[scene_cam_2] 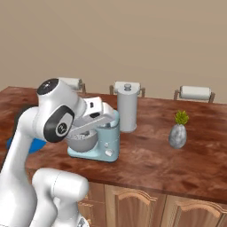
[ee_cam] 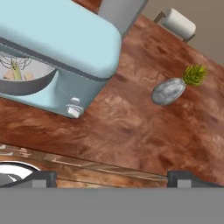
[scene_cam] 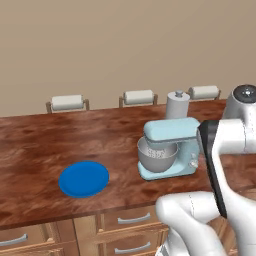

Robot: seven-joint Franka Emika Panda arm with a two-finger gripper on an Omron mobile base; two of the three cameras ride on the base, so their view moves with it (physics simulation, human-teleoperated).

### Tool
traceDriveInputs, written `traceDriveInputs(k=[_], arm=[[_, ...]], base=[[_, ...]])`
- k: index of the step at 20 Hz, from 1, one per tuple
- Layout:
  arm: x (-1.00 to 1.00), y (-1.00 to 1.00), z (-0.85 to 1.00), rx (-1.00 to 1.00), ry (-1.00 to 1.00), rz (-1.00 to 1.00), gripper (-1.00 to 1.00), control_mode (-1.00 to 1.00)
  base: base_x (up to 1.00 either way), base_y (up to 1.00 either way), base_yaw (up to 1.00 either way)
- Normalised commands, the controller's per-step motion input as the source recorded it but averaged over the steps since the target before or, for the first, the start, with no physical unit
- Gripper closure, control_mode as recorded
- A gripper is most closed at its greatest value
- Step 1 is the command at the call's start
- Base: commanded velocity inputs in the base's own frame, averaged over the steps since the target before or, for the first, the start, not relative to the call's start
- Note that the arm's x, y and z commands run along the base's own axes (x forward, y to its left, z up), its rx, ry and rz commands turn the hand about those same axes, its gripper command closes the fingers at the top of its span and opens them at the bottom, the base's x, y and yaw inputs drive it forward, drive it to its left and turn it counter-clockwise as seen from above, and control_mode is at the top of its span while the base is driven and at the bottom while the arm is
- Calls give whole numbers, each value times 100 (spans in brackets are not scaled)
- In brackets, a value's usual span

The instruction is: Add butter and sugar cubes to the stand mixer bowl and then turn on the stand mixer to begin making frosting.

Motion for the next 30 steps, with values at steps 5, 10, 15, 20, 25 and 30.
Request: traceDriveInputs(k=[5,10,15,20,25,30], arm=[[-13,0,-41,-2,0,0,-100,-100],[0,4,-25,1,1,0,-100,-100],[0,6,-29,7,4,0,-100,-100],[-2,28,-34,6,4,0,-100,-100],[-3,29,-49,1,0,0,-100,-100],[0,10,-50,0,0,0,-100,-100]], base=[[0,0,0],[0,0,0],[0,0,0],[0,0,0],[0,0,0],[0,0,0]])
